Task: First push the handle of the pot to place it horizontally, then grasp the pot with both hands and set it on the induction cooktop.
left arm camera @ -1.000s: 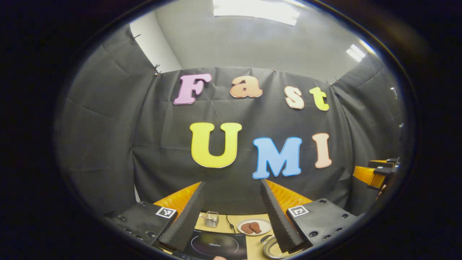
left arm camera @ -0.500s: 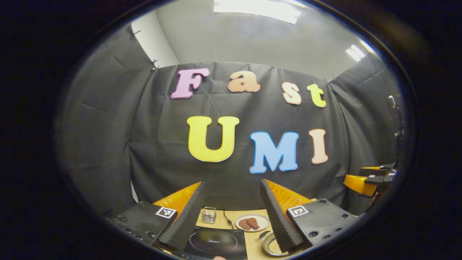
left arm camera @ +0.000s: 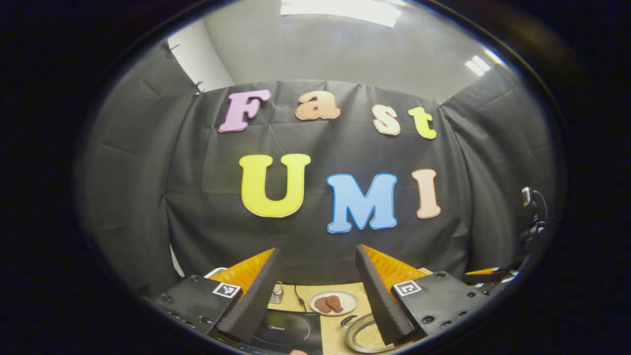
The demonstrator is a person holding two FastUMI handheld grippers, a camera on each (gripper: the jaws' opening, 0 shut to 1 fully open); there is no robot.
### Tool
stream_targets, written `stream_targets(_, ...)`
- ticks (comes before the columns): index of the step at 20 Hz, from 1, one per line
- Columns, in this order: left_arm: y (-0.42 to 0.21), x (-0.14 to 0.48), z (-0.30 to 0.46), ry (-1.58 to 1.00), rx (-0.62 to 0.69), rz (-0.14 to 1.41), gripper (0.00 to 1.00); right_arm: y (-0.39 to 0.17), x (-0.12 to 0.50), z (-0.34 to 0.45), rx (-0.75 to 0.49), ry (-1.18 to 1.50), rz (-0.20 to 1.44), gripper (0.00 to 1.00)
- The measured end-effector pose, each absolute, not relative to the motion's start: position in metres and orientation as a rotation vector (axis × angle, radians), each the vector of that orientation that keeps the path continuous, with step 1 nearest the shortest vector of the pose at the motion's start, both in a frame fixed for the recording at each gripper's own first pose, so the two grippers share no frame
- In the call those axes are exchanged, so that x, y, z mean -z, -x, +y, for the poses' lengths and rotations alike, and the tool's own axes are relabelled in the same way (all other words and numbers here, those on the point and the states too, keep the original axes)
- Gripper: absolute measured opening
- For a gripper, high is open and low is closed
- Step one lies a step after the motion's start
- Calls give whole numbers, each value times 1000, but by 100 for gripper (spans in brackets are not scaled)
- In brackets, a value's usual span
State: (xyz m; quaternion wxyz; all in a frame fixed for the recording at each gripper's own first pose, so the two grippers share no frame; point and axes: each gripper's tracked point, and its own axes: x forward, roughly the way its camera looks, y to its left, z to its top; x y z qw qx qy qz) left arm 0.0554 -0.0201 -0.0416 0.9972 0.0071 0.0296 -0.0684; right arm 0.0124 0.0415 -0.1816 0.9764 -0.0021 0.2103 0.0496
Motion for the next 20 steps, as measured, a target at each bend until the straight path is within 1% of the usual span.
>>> stream_targets(1,-57,43,-26,-15,139,62,96,-11,193,40,-113,-7,457,72)
stream_targets(2,-58,47,-31,-17,140,70,96,-9,204,36,-119,-11,487,63)
stream_targets(3,-58,51,-37,-20,141,79,96,-8,214,29,-115,-11,515,59)
stream_targets(5,-57,58,-44,-27,138,97,96,-4,232,19,-114,-14,567,37)
stream_targets(6,-56,60,-47,-31,135,106,99,-2,244,12,-108,-12,595,34)
stream_targets(7,-56,64,-50,-35,133,114,96,0,254,11,-122,-15,627,27)
stream_targets(8,-56,67,-52,-38,131,123,96,4,262,11,-143,-20,657,24)
stream_targets(9,-57,70,-54,-41,126,131,96,9,269,5,-145,-12,690,24)
stream_targets(10,-59,72,-56,-42,124,137,99,12,280,4,-159,-17,728,10)
stream_targets(11,-58,75,-59,-43,122,141,99,16,296,3,-172,-18,770,14)
stream_targets(12,-59,75,-60,-46,118,144,99,26,304,4,-194,-19,821,13)
stream_targets(14,-61,78,-63,-52,114,151,97,41,322,8,-249,-14,897,13)
stream_targets(20,-64,87,-60,-72,95,176,99,82,358,24,-359,9,1055,13)
